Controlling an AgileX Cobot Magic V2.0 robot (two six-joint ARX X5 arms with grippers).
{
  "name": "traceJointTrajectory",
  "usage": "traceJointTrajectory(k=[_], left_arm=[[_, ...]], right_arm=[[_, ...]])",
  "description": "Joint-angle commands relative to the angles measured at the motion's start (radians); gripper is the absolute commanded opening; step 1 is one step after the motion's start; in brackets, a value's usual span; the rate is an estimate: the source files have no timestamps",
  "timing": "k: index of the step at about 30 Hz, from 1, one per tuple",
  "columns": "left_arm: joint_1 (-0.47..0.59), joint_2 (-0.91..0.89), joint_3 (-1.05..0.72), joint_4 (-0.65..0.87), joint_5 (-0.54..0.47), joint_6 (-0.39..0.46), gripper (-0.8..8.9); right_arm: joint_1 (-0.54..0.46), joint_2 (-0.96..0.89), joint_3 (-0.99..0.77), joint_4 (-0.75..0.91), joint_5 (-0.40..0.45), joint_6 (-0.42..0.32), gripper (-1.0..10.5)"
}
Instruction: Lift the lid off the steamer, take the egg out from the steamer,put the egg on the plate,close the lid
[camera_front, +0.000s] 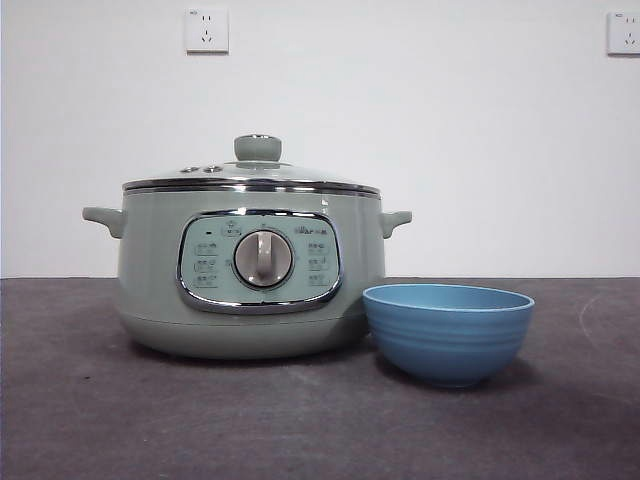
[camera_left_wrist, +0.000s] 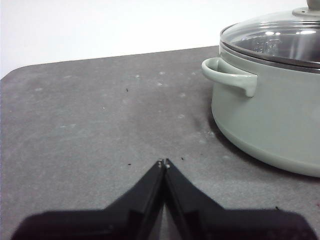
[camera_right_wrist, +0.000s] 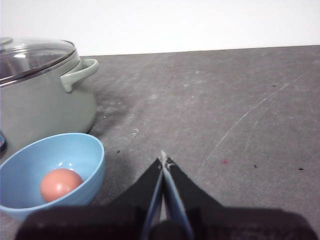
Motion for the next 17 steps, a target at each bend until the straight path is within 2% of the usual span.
traceJointTrajectory(k=[1, 17], left_arm=[[0.004, -0.002, -0.014, 0.005, -0.001, -0.005, -0.03], [0.004, -0.002, -0.014, 0.005, -0.001, -0.005, -0.03]], right_arm=[[0.0, -0.003, -0.011, -0.009, 0.003, 0.011, 0.0], [0.0, -0.003, -0.011, -0.009, 0.003, 0.011, 0.0]])
